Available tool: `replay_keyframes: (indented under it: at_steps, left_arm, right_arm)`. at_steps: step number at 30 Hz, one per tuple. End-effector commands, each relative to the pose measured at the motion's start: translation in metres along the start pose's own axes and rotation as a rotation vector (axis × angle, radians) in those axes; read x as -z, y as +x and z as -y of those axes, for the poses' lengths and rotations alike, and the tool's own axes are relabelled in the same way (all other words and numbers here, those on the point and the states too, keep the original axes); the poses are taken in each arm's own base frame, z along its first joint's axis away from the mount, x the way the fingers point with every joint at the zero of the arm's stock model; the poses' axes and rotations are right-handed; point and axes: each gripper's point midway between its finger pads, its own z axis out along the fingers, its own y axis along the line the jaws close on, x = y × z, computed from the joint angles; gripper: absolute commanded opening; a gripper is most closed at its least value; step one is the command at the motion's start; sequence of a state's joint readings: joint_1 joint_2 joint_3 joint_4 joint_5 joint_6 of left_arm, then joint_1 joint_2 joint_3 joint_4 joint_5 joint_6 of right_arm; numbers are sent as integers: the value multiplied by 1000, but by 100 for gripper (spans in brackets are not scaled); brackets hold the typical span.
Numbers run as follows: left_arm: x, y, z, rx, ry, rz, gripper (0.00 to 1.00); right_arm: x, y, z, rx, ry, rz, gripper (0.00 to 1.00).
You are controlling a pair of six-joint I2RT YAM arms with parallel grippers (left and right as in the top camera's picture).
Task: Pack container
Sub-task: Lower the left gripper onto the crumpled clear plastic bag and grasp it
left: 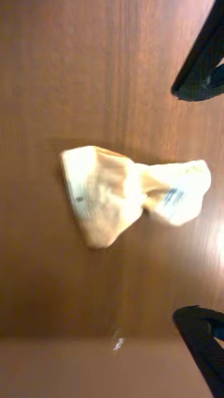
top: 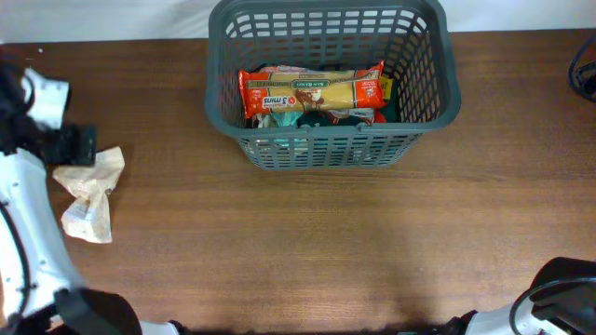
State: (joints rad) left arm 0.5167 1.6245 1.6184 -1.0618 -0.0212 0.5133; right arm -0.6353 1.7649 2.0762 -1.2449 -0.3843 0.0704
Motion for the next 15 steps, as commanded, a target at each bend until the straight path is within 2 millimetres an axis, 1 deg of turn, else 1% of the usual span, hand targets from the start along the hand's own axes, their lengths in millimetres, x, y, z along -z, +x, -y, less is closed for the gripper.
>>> replay_keyframes:
  at_steps: [1, 3, 5, 6, 10, 12, 13, 15]
  left_arm:
    - [-23, 16, -2, 112, 118, 25, 100]
    - [-36, 25, -4, 134, 141, -2, 100]
    - [-49, 29, -2, 126, 160, -34, 100]
    - [-57, 32, 0, 112, 170, -53, 98]
    - [-91, 47, 3, 107, 181, -151, 96]
    - [-107, 56, 6, 107, 197, -197, 93]
    - [-112, 60, 7, 104, 195, -220, 91]
    - [-123, 72, 5, 92, 171, -284, 90]
  right_arm:
    - [3, -1, -2, 5, -5, 7, 99]
    - [3, -1, -2, 6, -5, 8, 99]
    - [3, -1, -2, 5, -5, 7, 99]
    - [3, -1, -2, 5, -5, 7, 99]
    - [3, -1, -2, 6, -5, 8, 99]
    - [3, -1, -2, 6, -5, 8, 99]
    - [3, -1, -2, 5, -5, 7, 99]
    - [3, -1, -2, 5, -5, 7, 99]
